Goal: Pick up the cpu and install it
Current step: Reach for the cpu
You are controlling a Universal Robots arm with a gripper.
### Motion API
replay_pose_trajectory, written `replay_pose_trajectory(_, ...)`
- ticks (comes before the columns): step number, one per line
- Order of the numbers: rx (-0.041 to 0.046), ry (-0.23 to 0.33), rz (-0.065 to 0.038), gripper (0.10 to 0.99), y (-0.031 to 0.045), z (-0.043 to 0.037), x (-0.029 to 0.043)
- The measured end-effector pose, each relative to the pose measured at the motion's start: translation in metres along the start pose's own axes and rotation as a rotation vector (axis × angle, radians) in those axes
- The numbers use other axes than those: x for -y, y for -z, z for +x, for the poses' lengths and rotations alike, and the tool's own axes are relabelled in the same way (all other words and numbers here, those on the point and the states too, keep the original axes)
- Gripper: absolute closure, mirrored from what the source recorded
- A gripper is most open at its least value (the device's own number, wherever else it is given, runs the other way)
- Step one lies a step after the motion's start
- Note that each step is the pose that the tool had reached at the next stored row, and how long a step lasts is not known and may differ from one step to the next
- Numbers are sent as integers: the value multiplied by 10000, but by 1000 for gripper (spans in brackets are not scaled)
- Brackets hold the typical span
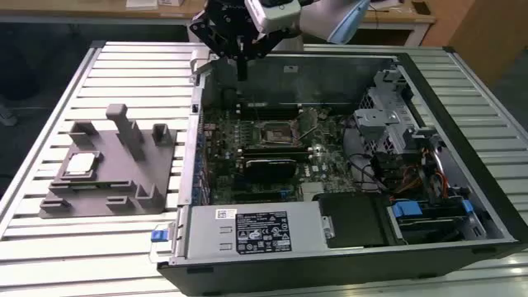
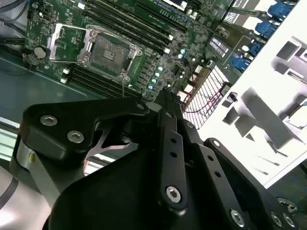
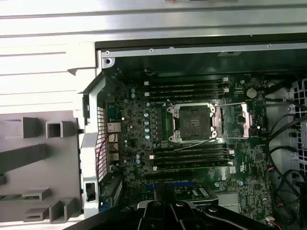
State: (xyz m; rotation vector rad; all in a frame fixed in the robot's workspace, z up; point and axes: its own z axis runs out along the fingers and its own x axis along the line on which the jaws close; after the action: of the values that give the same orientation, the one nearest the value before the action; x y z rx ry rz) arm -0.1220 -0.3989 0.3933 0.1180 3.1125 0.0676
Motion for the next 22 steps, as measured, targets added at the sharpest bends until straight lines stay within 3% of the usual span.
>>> replay_pose_trajectory(22,0,0,0,980,1,52,4)
